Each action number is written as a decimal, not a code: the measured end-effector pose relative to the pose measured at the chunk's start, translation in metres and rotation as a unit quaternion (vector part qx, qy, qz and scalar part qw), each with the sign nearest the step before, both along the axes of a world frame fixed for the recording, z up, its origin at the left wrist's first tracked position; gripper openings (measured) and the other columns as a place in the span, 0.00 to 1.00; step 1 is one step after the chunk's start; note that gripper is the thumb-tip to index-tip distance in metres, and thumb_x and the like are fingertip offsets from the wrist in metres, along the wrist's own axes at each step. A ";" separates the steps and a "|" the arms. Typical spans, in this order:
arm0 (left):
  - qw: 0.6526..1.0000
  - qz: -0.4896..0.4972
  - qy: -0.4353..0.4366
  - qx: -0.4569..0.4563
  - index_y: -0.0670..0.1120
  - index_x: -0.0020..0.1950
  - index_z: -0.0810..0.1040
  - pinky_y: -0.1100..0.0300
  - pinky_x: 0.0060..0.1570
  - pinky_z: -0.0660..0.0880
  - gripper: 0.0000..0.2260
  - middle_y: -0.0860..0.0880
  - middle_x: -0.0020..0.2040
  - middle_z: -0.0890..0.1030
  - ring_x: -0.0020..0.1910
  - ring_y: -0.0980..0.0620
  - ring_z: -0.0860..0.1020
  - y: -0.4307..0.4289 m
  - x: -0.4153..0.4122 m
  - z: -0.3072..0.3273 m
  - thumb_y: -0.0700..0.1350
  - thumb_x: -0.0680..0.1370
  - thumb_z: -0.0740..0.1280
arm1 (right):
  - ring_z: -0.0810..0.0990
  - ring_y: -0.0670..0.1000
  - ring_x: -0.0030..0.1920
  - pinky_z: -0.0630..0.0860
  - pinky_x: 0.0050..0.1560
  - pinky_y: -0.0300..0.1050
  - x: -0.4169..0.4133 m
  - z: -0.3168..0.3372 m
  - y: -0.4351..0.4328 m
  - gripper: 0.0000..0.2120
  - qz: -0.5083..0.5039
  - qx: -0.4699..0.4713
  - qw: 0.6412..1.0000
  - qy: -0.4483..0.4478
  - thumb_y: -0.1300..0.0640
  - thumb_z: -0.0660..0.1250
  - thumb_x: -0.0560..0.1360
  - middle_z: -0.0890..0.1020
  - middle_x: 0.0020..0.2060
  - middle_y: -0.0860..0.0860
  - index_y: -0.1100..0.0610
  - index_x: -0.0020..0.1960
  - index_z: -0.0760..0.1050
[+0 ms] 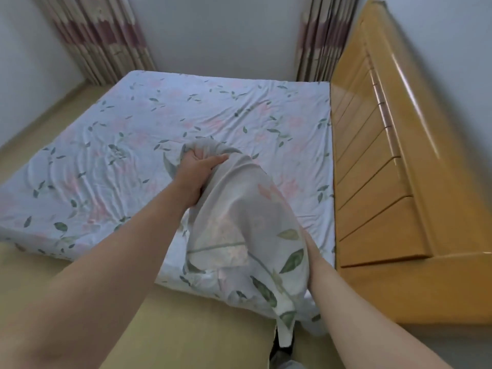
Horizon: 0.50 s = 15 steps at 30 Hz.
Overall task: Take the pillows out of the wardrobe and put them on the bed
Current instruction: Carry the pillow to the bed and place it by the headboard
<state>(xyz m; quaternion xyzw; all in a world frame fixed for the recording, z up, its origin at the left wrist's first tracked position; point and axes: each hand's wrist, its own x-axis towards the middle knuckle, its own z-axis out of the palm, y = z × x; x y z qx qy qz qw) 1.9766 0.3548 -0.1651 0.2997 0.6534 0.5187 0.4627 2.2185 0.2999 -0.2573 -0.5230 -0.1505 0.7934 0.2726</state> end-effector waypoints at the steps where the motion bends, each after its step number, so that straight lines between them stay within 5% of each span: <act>1: 0.999 -0.033 -0.012 -0.022 0.47 0.58 0.76 0.46 0.52 0.83 0.22 0.40 0.59 0.81 0.56 0.42 0.83 0.021 0.004 -0.001 0.46 0.68 0.80 | 0.84 0.60 0.37 0.82 0.39 0.48 0.011 0.006 0.027 0.23 -0.047 0.006 0.999 0.023 0.53 0.55 0.84 0.86 0.41 0.61 0.66 0.48 0.83; 4: 0.993 -0.102 0.000 -0.058 0.45 0.74 0.67 0.52 0.48 0.83 0.40 0.43 0.66 0.78 0.58 0.46 0.82 0.081 0.016 -0.001 0.46 0.67 0.81 | 0.80 0.58 0.48 0.78 0.57 0.50 0.040 0.017 0.103 0.22 -0.076 0.072 0.991 -0.084 0.50 0.55 0.85 0.82 0.49 0.57 0.65 0.65 0.76; 7: 0.993 -0.113 -0.001 -0.027 0.48 0.79 0.61 0.58 0.48 0.81 0.39 0.50 0.67 0.76 0.60 0.51 0.79 0.139 0.032 -0.002 0.38 0.72 0.76 | 0.75 0.53 0.50 0.74 0.44 0.44 0.071 0.033 0.179 0.14 -0.037 0.205 0.945 -0.252 0.52 0.57 0.85 0.77 0.41 0.52 0.61 0.53 0.77; 9: 0.991 -0.125 -0.034 -0.013 0.52 0.81 0.56 0.52 0.59 0.80 0.48 0.52 0.72 0.72 0.66 0.50 0.77 0.173 0.038 -0.006 0.40 0.68 0.79 | 0.78 0.54 0.48 0.74 0.39 0.42 0.089 0.043 0.225 0.17 -0.060 0.264 0.925 -0.267 0.52 0.61 0.83 0.81 0.46 0.56 0.65 0.57 0.79; 13: 0.987 -0.147 -0.052 -0.049 0.50 0.74 0.70 0.49 0.61 0.79 0.40 0.50 0.67 0.80 0.62 0.49 0.81 0.226 0.040 -0.039 0.47 0.65 0.83 | 0.84 0.53 0.48 0.79 0.43 0.43 0.112 0.031 0.280 0.19 -0.086 0.304 0.903 -0.290 0.46 0.70 0.77 0.85 0.49 0.53 0.61 0.59 0.81; 15: 0.973 -0.183 -0.038 -0.133 0.50 0.68 0.79 0.50 0.59 0.79 0.38 0.49 0.63 0.83 0.59 0.48 0.83 0.244 0.041 -0.068 0.57 0.60 0.83 | 0.84 0.55 0.53 0.81 0.52 0.49 0.119 0.010 0.302 0.30 -0.092 0.269 0.908 -0.309 0.38 0.73 0.71 0.85 0.54 0.54 0.58 0.63 0.78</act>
